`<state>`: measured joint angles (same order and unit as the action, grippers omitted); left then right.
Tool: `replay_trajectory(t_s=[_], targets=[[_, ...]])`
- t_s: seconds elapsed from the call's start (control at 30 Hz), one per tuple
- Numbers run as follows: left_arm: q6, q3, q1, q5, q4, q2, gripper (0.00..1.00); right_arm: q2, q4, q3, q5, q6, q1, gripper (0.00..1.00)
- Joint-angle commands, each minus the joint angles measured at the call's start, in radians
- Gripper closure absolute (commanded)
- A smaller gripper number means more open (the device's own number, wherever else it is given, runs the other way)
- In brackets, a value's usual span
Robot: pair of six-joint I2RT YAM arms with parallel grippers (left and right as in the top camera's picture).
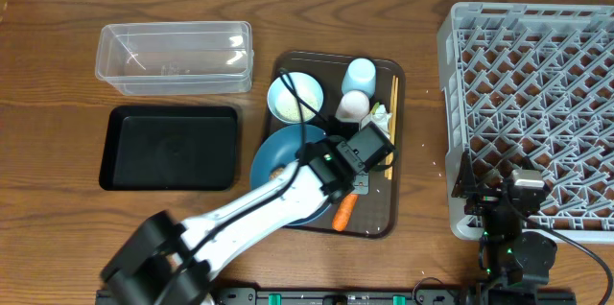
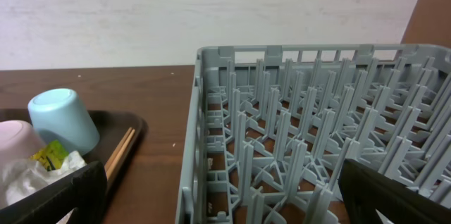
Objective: Sort waste into correct bins and load items into the dishwasher rack
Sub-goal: 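Lift the blue plate and tip the food scrap onto the black tray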
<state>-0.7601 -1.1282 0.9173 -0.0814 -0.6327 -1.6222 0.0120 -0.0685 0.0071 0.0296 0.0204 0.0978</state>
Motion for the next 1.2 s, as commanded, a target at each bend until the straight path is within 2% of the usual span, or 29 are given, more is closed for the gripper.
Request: replay_trajectory(t_s=[0.0,0.3,0.4,0.53,0.7,0.87,1.17], targets=[[-0.004,0.004,-0.006,-0.008,-0.011,0.091,0.94,-0.005,-0.003,-0.002,0.001,-0.01,0.006,0.01],[0.01,0.004,-0.064,-0.034,-0.078,0.251,0.94,-0.005,-0.003,-0.002,0.001,-0.01,0.006,0.01],[0.076,0.004,-0.105,-0.043,-0.089,0.279,0.94,-0.005,-0.003,-0.002,0.001,-0.011,0.006,0.01],[0.125,0.004,-0.178,-0.043,-0.085,0.306,0.94,-0.005,-0.003,-0.002,0.001,-0.01,0.006,0.01],[0.125,0.004,-0.321,-0.026,-0.085,0.319,0.94,-0.005,-0.003,-0.002,0.001,-0.01,0.006,0.01],[0.158,0.005,-0.521,0.148,-0.08,0.319,0.94,-0.005,-0.003,-0.002,0.001,-0.01,0.006,0.01],[0.295,0.006,-0.872,0.558,-0.032,0.316,0.94,-0.005,-0.003,-0.002,0.001,-0.01,0.006,0.01]])
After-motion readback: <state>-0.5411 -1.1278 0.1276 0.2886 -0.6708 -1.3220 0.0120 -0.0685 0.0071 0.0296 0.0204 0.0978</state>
